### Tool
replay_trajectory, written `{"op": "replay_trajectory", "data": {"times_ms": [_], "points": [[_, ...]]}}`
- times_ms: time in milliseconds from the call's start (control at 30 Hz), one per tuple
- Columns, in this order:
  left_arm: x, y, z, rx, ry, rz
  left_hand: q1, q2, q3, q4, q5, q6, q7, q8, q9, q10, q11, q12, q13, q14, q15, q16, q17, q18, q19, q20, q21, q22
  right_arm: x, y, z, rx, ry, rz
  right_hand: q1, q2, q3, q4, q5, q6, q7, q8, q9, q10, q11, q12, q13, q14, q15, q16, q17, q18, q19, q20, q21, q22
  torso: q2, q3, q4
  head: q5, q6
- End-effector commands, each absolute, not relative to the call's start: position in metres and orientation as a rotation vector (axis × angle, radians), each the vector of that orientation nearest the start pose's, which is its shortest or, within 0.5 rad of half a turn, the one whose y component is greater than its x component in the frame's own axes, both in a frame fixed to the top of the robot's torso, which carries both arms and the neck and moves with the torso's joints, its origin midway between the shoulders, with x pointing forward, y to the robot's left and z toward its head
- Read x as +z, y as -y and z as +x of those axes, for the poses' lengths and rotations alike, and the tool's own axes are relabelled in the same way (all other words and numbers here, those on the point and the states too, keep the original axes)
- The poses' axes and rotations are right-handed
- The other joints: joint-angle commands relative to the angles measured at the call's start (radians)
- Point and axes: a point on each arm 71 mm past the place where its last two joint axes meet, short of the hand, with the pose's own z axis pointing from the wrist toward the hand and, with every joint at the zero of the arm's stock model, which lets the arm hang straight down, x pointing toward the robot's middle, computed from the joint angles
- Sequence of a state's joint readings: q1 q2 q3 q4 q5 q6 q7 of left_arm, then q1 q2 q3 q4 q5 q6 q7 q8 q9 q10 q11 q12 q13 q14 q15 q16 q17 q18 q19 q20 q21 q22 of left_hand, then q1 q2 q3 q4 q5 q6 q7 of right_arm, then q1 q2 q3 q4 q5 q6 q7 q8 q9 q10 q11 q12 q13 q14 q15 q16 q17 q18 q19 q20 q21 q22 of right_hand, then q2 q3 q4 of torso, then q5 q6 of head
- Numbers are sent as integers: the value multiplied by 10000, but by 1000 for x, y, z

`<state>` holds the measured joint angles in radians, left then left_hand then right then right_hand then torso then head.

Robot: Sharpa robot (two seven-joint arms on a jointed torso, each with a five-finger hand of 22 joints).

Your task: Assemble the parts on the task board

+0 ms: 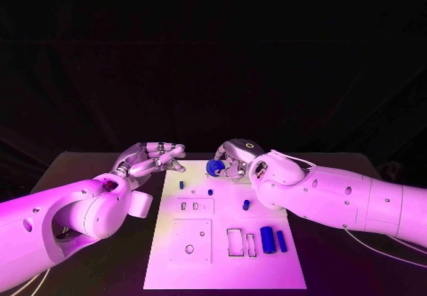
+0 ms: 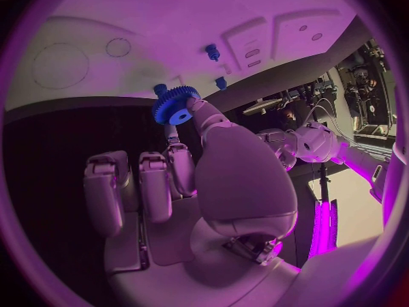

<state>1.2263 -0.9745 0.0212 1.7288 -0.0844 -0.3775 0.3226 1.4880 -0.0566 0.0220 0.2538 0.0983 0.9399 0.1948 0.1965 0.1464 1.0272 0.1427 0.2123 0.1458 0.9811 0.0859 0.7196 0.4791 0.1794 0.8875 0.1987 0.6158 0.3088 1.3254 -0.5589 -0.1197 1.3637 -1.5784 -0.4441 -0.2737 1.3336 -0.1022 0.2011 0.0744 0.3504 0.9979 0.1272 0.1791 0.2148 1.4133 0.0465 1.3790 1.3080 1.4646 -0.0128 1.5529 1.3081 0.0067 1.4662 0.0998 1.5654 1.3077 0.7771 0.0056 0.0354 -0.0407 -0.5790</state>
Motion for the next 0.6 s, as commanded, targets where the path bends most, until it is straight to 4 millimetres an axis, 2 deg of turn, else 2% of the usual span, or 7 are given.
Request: {"op": "replay_trajectory", "data": {"times_ms": [33, 167, 233, 333, 600], "points": [[-129, -212, 460, -15742, -14240, -10134, 23, 99, 48, -11, -26, -56, 4, 2, 13, -74, -14, -39, 13, -62, -12, 35, -16, 7, -84, 12, 65, 14, -150, 101, 520, 5455, -14505, -2607, 16, 43, 76, -2, 46, 79, 7, 54, -16, 60, -12, 47, 714, 976, -90, 33, 2251, -67, 1046, -101, 54, 2631, 30, 13, 9, 41, -10], [-129, -211, 460, -15736, -14242, -10138, 42, 102, 51, -19, -29, -64, 6, 2, 17, -83, -9, -37, 16, -106, -2, 15, -29, 4, -113, 20, 68, 17, -156, 95, 520, 5493, -14584, -2682, 18, 35, 95, -8, 34, 80, 10, 46, -16, 62, -11, 49, 716, 978, -90, 35, 2258, -67, 1046, -102, 54, 2631, 62, 12, 32, 6, 8], [-129, -211, 460, -15744, -14238, -10133, 43, 103, 52, -19, -30, -64, 7, 3, 18, -84, -8, -36, 17, -113, -1, 12, -31, 4, -118, 22, 68, 17, -158, 92, 520, 5511, -14634, -2706, 17, 32, 99, -8, 29, 80, 10, 44, -16, 62, -11, 48, 716, 978, -90, 35, 2259, -67, 1046, -102, 54, 2631, 67, 9, 50, 20, -41], [-129, -211, 460, -15739, -14228, -10132, 43, 103, 52, -19, -30, -64, 7, 3, 18, -84, -8, -36, 17, -113, -1, 12, -31, 4, -118, 22, 68, 17, -163, 86, 521, 5520, -14706, -2745, 14, 24, 111, -11, 14, 80, 12, 38, -16, 62, -9, 48, 716, 979, -89, 37, 2262, -67, 1046, -103, 54, 2631, 67, 27, 36, 54, -25], [-129, -211, 460, -15749, -14241, -10131, 46, 105, 52, -19, -30, -63, 8, 4, 19, -84, -7, -34, 18, -123, 2, 7, -34, 3, -125, 24, 68, 18, -170, 80, 525, 5330, -14848, -2655, -22, 7, 166, -2, -54, 78, 23, 6, -19, 49, 0, 34, 705, 976, -84, 32, 2250, -67, 1046, -102, 54, 2631, 63, 19, 34, 63, 19]]}}
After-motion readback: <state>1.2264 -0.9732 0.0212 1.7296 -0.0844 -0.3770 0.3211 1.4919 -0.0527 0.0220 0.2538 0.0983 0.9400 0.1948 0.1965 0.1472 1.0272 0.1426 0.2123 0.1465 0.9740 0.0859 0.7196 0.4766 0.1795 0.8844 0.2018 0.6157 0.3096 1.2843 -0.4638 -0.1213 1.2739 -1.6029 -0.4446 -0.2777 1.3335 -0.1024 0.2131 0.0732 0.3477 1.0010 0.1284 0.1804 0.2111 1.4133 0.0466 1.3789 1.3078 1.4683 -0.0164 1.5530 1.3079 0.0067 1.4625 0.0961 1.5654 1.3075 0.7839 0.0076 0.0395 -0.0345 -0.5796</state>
